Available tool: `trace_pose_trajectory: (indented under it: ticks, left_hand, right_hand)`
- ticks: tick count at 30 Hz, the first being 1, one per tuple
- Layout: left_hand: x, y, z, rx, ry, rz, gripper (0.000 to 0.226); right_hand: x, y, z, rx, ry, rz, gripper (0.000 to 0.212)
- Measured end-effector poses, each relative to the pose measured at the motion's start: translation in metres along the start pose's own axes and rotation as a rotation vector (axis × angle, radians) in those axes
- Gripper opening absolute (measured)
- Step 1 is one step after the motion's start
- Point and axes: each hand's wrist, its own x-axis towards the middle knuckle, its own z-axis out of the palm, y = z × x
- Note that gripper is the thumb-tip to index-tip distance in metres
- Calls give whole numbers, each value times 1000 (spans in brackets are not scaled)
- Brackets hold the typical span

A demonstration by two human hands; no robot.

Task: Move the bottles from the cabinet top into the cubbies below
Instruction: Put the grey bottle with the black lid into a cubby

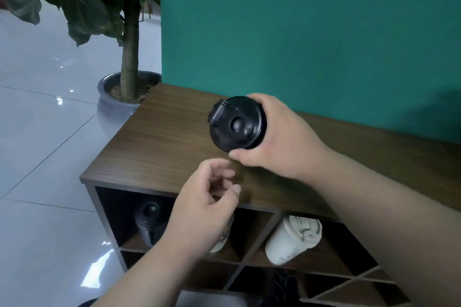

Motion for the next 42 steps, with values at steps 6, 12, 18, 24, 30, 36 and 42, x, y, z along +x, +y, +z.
trace_pose_trajectory:
  ticks: [6,12,18,24,30,36,42]
  left_hand:
    - [-48,4,68,132,-179,33,69]
    - [-70,-28,173,278,-393,67,68]
    - [-71,-100,260,403,-527,9,70]
    - [-49,-162,304,401,-573,-167,69]
    - [-35,-189,329,529,-486,-163,56]
    - [-30,-197,342,479,-406,-233,51]
    - [-27,-209,347,487,-371,-275,65]
  right_hand:
    - [-141,27,-42,355,115,180,78]
    - [-236,103,-40,396,138,357,81]
    - [-275,193,-4,409,50,534,87]
    - [-278,261,41,560,31,671,90]
    - [-267,301,81,595,56,720,115]
    - [-262,324,99,652,73,732,103]
    - [-260,333,106,706,122,745,89]
